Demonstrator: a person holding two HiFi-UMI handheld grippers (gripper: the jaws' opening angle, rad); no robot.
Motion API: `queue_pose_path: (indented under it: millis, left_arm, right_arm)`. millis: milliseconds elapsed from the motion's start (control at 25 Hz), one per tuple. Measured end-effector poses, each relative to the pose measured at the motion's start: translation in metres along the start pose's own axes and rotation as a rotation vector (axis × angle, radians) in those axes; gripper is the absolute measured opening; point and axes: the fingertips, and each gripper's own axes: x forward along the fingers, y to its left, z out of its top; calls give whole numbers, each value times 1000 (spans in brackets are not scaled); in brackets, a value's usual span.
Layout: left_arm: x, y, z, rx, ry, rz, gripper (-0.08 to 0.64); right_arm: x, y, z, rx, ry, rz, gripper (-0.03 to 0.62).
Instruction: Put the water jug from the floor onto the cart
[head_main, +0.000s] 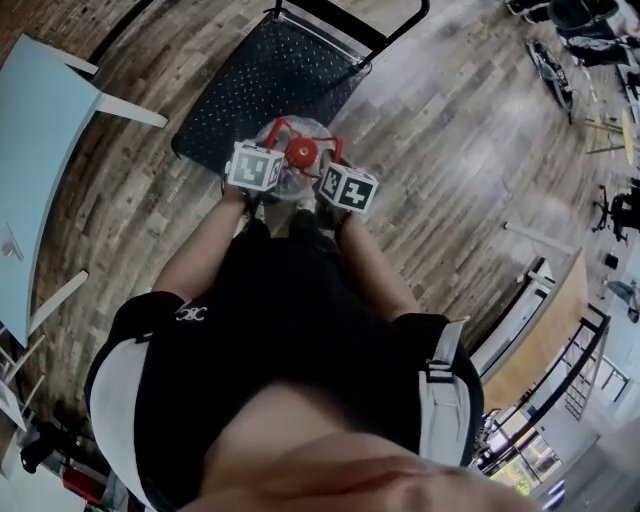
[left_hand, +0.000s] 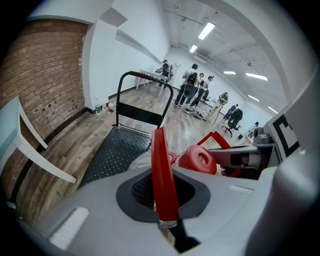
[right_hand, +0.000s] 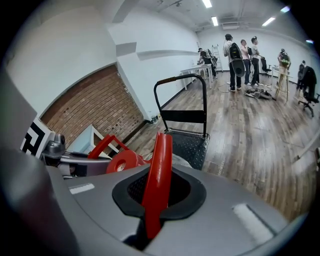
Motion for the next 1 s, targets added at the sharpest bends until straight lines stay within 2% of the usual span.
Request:
queue_pose_path:
  millis: [400,600,1000]
  left_arm:
    - [55,21,-7,-20,66,27,23]
    - [86,38,-4,-41,79,53,23]
    - [126,47,-13,-73,107,50,23]
  right_arm:
    - [60,-24,2,-69,80,39,26]
    - [92,-36,3,-87,101,27,28]
    - [134,-56,-12,-90,135,12,28]
